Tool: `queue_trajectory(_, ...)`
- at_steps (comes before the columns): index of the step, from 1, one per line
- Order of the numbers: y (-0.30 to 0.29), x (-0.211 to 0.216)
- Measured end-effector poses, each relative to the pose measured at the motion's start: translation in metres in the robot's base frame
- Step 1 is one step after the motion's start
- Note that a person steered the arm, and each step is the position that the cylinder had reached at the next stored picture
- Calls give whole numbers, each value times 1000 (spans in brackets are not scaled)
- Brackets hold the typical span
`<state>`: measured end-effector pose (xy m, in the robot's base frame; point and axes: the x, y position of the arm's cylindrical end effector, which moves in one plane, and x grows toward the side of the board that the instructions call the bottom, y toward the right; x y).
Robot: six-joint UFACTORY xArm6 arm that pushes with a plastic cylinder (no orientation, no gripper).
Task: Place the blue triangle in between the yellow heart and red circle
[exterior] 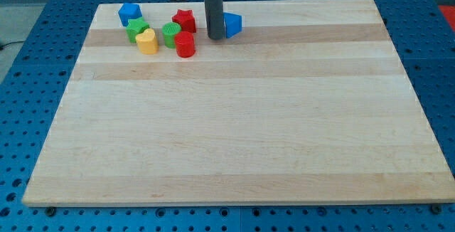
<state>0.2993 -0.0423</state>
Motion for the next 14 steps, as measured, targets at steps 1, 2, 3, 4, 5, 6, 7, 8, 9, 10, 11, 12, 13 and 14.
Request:
queue_trajectory(1, -9, -3)
queue_trajectory(2, -19, -31)
queue_trajectory(3, 8, -67)
queue_trajectory(4, 26, -57)
queue_trajectory(5, 47, -8)
queue_trajectory(6, 56, 21)
queue_trajectory(7, -6, 41)
queue_trajectory(8, -56, 50)
queue_trajectory(9, -86, 58)
queue_trajectory(10, -59, 95)
queue_trajectory(11, -21, 132)
queue_trajectory(12, -51, 150)
queue_trajectory(13, -114, 129)
queue_trajectory(14, -130, 159)
